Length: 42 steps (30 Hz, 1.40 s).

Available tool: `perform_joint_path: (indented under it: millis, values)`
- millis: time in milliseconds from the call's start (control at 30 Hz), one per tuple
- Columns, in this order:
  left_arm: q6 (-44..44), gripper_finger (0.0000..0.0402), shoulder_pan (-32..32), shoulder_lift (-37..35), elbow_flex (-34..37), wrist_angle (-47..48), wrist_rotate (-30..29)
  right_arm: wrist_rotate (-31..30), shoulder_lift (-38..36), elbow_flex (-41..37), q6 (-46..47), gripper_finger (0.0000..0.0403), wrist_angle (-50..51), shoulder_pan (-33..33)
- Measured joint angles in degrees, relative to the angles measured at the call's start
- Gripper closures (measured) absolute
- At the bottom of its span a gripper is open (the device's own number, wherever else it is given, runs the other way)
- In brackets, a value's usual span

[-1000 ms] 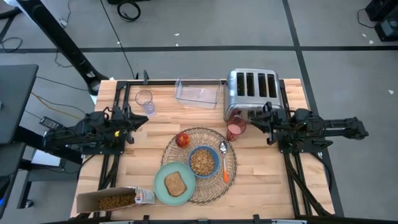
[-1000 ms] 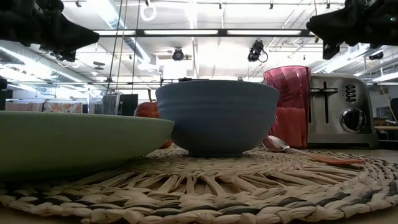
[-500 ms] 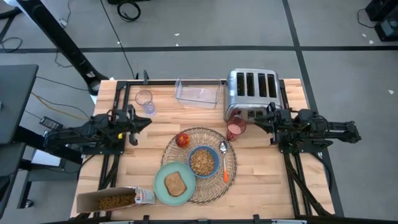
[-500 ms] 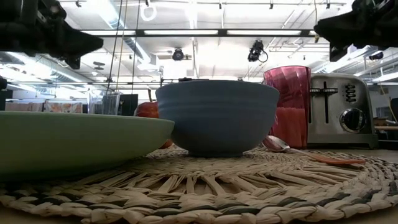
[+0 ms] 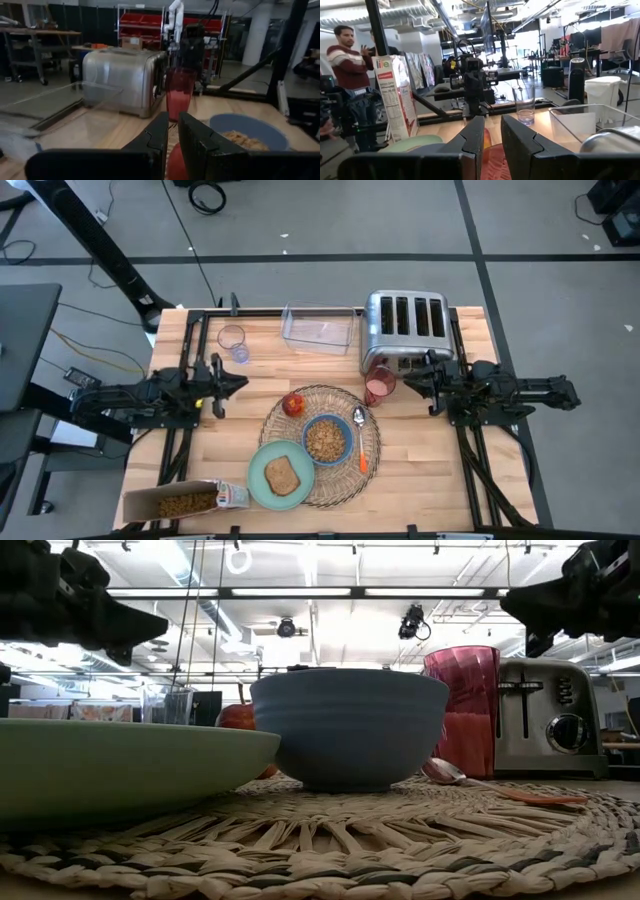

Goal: Arrange a breakfast setting
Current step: Return to Home Position

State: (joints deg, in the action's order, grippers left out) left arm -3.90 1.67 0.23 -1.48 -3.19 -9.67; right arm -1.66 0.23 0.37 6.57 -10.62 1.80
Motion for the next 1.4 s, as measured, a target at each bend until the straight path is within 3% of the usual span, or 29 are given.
perform_joint_path:
  millis: [467, 600, 867, 1100, 1233, 1400]
  values:
    - [7.76, 0.0351, 0.02, 0.12, 0.97, -0.13, -1.76, -0.01, 0.02, 0.01, -0.54, 0.0329, 3.54, 0.00]
    - [12.26, 0.0351, 0.02, 0.13, 0.95, 0.52, 0.91, -0.23, 0.00, 0.01, -0.89, 0.0329, 5.19, 0.00]
    - [10.76, 0.0351, 0.00, 0.13, 1.01, 1.69, 8.24, -0.35, 0.54, 0.01, -2.35, 0.0329, 9.29, 0.00]
    - [10.84, 0.0351, 0.01, 0.14, 1.03, 1.97, 7.95, -1.89, 0.52, 0.01, -3.66, 0.0329, 9.04, 0.00]
    - [11.05, 0.0351, 0.06, 1.16, 1.08, 1.26, 3.75, -1.91, 0.52, 0.01, -4.76, 0.0329, 9.04, 0.24]
    - [11.28, 0.0351, -0.07, 2.39, 1.08, 1.23, 3.38, -1.74, 0.52, 0.01, -3.09, 0.0329, 9.05, 0.33]
